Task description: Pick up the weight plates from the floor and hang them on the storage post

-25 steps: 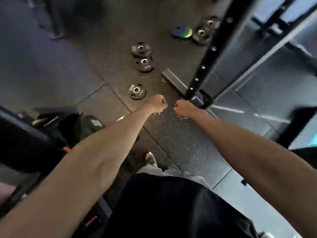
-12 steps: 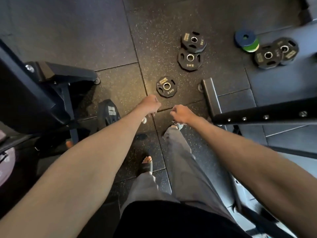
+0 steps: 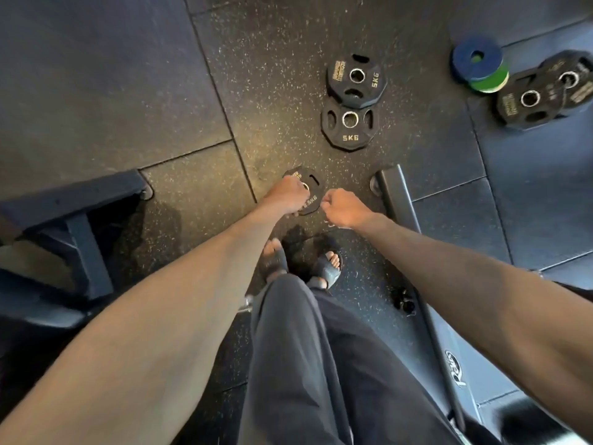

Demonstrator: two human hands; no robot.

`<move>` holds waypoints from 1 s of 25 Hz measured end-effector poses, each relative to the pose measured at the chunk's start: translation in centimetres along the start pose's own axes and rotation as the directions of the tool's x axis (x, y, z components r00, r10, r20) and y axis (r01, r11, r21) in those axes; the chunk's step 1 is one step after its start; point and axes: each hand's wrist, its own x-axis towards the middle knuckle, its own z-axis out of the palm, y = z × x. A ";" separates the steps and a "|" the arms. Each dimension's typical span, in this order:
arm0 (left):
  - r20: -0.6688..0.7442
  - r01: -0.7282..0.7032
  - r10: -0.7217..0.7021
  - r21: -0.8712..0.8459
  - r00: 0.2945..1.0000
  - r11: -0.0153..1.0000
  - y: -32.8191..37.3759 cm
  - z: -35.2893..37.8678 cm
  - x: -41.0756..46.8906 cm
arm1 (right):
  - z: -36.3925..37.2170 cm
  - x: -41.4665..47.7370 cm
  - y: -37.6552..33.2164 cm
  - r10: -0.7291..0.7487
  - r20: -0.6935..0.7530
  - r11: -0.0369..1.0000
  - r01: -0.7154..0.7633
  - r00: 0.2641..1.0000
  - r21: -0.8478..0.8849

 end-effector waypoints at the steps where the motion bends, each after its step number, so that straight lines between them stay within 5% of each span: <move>1: 0.006 -0.002 0.002 0.006 1.000 1.000 0.9 -1.1 1.6 | -0.9 1.8 -0.4 0.004 -0.004 1.000 -0.004 1.000 0.015; 8: 0.178 -0.019 -0.014 0.182 0.984 0.983 6.1 -10.7 12.8 | -7.7 12.5 -5.1 0.168 -0.030 0.949 -0.154 0.985 0.274; 16: 0.306 -0.118 -0.014 0.409 0.952 0.905 15.6 -18.6 25.0 | -16.4 22.5 -10.4 0.404 -0.069 0.708 -0.264 0.912 0.655; 25: 0.477 -0.430 0.060 0.722 0.877 0.542 23.3 -15.1 37.2 | -17.1 33.6 -5.9 0.593 0.009 0.348 -0.266 0.805 0.899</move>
